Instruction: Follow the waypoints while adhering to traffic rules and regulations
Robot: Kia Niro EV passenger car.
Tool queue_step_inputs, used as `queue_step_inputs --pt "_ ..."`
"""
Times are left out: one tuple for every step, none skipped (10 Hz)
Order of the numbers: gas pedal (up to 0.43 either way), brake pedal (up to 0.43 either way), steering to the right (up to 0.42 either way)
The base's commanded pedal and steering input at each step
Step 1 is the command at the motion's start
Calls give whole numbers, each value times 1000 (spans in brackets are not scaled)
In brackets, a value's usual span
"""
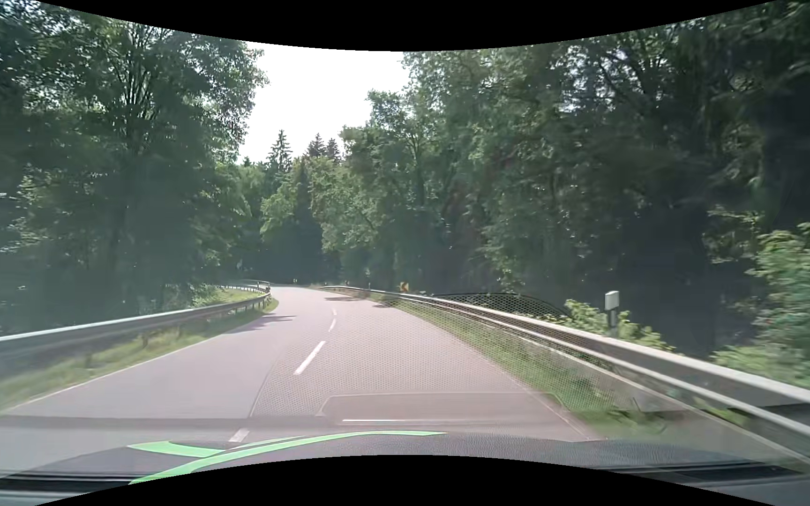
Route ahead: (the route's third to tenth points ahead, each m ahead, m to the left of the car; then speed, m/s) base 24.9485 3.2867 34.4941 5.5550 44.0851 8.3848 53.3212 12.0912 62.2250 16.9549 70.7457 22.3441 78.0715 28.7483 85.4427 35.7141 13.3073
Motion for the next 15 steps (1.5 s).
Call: queue_step_inputs --pt "0 0 -36" --pt "0 0 -37" --pt "0 0 -37" --pt "0 0 -37" --pt "0 0 -37" --pt "0 0 -37" --pt "0 0 -37" --pt "0 0 -37" --pt "0 0 -38" --pt "0 0 -39" --pt "0 0 -40" --pt "0 0 -41" --pt "0 0 -42" --pt "0 0 -41" --pt "0 0 -41"
